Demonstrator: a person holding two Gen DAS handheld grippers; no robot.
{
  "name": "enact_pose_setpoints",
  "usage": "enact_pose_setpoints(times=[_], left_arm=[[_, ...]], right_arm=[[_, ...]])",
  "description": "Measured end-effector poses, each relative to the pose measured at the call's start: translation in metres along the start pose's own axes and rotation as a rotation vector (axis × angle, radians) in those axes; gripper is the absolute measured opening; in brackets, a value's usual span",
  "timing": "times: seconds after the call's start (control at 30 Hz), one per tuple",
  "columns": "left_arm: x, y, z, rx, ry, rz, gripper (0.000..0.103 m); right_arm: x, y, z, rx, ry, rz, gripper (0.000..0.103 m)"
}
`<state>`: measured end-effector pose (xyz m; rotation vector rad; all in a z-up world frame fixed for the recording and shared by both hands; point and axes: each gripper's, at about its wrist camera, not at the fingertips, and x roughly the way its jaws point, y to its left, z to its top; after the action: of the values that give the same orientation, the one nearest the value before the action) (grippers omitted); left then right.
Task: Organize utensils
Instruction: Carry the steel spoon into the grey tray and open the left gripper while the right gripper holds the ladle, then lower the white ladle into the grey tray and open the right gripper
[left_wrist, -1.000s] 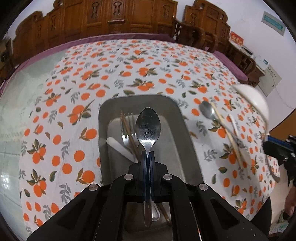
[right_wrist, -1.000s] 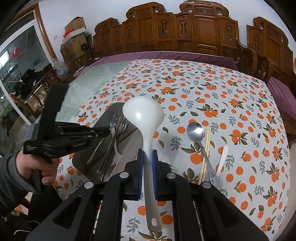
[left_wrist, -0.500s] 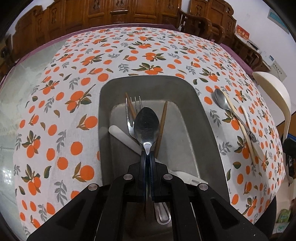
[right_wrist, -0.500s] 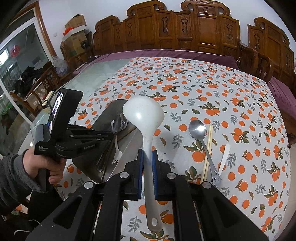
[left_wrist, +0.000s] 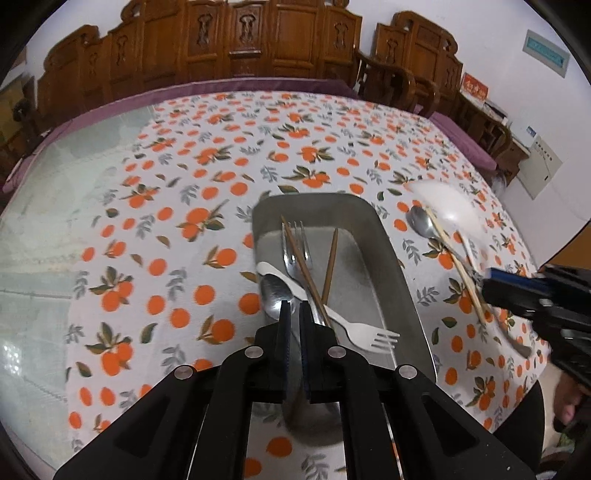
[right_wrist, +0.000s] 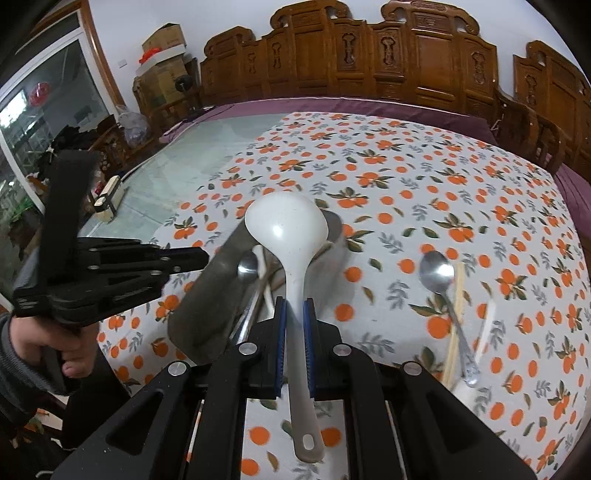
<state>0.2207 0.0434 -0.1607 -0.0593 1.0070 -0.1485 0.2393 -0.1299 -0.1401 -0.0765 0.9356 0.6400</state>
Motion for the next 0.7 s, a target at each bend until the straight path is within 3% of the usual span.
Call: enact_pose_setpoints(times=[0.13, 0.3, 0.37, 0.57, 0.7], left_arm=[[-0.022, 0.009, -0.004, -0.012, -0.034, 0.01, 0.016], [-0.047, 0.023, -0.008, -0.023, -0.079, 0.029, 0.024], [-0.054, 0.028, -0.009, -0.027, -0.092, 0.036, 0.037], [-0.073, 0.044, -0.012, -0.051, -0.129, 0.057, 0.063], [-0.079, 0.051, -0.013, -0.058, -0.141, 0.069, 0.07]], right_arm=[[0.017, 0.011, 0.004, 0.025, 0.018, 0.031, 0.011], [0.039, 0.018, 0.01, 0.07, 0.045, 0.057, 0.011], [0.047, 0.02, 0.013, 0.083, 0.054, 0.059, 0.011], [0.07, 0.024, 0.018, 0.127, 0.079, 0.063, 0.011], [0.082, 0.023, 0.02, 0.151, 0.095, 0.062, 0.011]])
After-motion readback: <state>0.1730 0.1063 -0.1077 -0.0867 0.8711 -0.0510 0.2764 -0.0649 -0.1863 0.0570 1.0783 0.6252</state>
